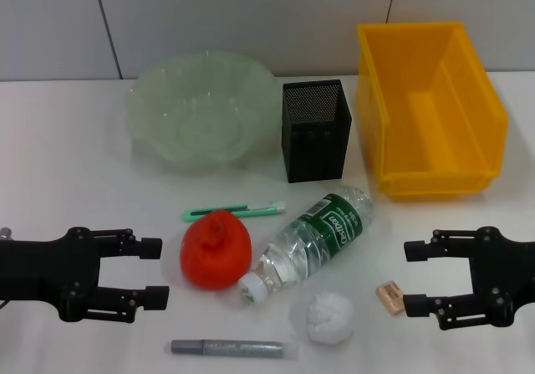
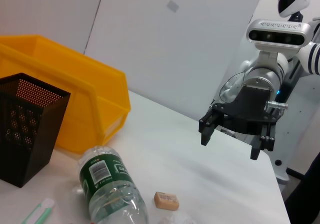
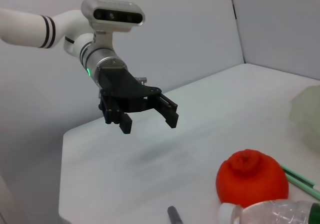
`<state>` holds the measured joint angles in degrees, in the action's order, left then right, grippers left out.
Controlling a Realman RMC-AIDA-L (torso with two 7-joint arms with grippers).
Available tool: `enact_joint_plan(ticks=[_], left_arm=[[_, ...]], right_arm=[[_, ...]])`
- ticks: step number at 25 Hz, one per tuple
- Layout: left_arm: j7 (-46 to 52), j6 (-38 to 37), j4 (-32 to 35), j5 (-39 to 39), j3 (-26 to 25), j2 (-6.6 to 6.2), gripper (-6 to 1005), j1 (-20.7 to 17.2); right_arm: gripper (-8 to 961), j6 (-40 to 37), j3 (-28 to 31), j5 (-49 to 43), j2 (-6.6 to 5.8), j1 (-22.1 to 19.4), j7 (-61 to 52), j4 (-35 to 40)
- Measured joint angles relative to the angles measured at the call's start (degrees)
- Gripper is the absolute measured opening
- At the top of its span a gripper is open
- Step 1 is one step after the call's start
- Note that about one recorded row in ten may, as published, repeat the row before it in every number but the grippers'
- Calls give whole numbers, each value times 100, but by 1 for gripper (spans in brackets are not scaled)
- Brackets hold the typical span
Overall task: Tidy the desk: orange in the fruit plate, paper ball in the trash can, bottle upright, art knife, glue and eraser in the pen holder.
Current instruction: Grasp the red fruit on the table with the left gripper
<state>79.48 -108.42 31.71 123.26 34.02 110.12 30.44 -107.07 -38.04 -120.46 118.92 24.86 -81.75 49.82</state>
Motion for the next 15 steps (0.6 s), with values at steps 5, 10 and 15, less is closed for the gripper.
enact_joint_plan(ticks=[5,10,15], left_arm=[[5,-4,8,-3,-8,9,811,-20],[7,-19,12,-7,-8,12,810,-17],[7,-23,12,-10,3,26,810,-15]], right_arm=[[787,-22,-16,-5,0,-8,1,29],[787,-47,-3,1,1,-25,1,56],[786,-77,5,13,6,-27,1,65]])
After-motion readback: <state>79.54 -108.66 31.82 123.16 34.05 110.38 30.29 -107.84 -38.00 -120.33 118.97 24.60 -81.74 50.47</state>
